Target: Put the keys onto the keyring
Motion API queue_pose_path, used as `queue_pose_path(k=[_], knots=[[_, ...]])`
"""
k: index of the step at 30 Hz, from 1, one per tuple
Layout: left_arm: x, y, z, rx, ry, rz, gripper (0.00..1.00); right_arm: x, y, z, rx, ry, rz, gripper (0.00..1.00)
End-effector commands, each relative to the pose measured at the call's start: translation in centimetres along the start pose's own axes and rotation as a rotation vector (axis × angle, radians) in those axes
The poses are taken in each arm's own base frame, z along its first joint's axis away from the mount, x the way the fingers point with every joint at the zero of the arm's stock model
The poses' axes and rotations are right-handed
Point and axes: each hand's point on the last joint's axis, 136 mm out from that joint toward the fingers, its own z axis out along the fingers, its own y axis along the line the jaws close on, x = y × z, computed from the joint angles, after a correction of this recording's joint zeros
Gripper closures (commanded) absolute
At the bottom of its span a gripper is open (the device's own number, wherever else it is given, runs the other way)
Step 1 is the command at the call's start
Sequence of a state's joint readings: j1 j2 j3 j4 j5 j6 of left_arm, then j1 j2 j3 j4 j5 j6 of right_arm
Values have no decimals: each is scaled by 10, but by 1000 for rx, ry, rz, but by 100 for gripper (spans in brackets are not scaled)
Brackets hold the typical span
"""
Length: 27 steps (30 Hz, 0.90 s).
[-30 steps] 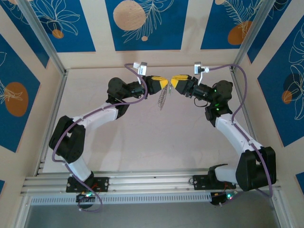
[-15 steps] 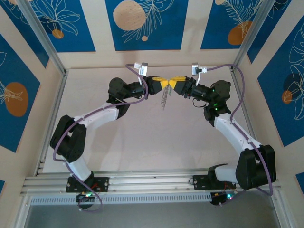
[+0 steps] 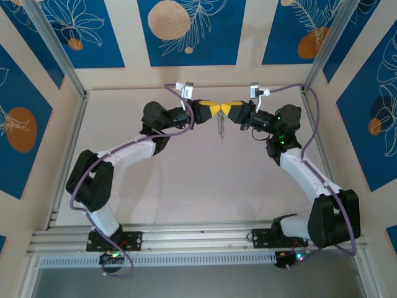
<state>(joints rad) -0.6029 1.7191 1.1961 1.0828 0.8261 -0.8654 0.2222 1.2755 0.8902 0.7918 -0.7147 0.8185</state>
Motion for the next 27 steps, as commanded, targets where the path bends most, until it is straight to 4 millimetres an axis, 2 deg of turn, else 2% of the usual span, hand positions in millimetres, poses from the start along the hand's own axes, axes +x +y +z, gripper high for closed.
queue_pose_path(k=[1, 3, 9, 13, 19, 27], knots=[[-16, -19, 8, 55, -26, 74, 100, -1, 5, -1, -1, 10, -23, 100], [-15, -21, 9, 67, -7, 79, 97, -2, 4, -2, 4, 20, -28, 100], [-20, -22, 4, 51, 52, 107, 70, -7, 0, -7, 12, 64, -45, 100], [-23, -18, -4, 24, 125, 117, 59, -12, -3, -12, 19, 100, -50, 100], [-20, -9, -11, -8, 258, 137, 53, -16, -5, -15, -13, 176, -58, 100], [-11, -3, -11, -6, 423, 142, 52, -12, -4, -9, -85, 277, -32, 100]])
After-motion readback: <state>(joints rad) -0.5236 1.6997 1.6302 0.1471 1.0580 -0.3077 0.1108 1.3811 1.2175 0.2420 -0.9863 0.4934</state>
